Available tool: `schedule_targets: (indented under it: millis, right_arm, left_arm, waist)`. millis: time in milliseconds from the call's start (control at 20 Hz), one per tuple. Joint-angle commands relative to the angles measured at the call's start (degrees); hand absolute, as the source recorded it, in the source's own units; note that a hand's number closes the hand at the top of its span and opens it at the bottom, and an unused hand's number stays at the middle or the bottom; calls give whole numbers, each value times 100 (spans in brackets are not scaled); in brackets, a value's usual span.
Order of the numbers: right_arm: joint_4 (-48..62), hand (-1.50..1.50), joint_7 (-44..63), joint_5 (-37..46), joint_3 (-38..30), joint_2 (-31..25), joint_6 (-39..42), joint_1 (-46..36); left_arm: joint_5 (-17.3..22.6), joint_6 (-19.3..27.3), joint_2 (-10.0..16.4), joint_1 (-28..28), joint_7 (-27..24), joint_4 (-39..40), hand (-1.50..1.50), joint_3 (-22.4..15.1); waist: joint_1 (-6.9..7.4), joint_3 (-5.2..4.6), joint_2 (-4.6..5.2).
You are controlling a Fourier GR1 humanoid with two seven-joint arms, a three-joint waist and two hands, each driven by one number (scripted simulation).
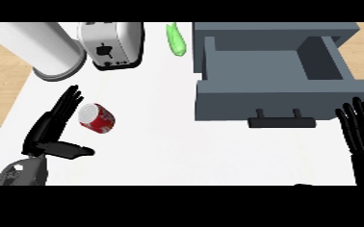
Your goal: Pick up the can, place it into the drawer and close the drawer
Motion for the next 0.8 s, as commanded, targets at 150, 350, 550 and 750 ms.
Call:
schedule_targets:
  millis: [150,350,550,750]
  right_arm:
    - [-317,-150,340,61,-32,-4,-100,-99]
    - [-649,-150,646,-151,-46,6,-93,-52]
    - [-418,-150,404,-200,-92,-42,69,82]
    - [-507,-150,384,-224,-76,-25,33,52]
  left_arm:
    - [-255,-68,252,-156,-959,1109,-150,58]
    - [-234,100,221,-758,-683,1643,-150,108]
    - [-396,88,314,-419,-1405,2177,-150,106]
    - [-483,209,169,-794,-1354,2329,-150,-54]
  waist:
    - [-2,-2,2]
    - [-16,-2,3]
    - [-20,-4,7]
    - [-18,-2,3]
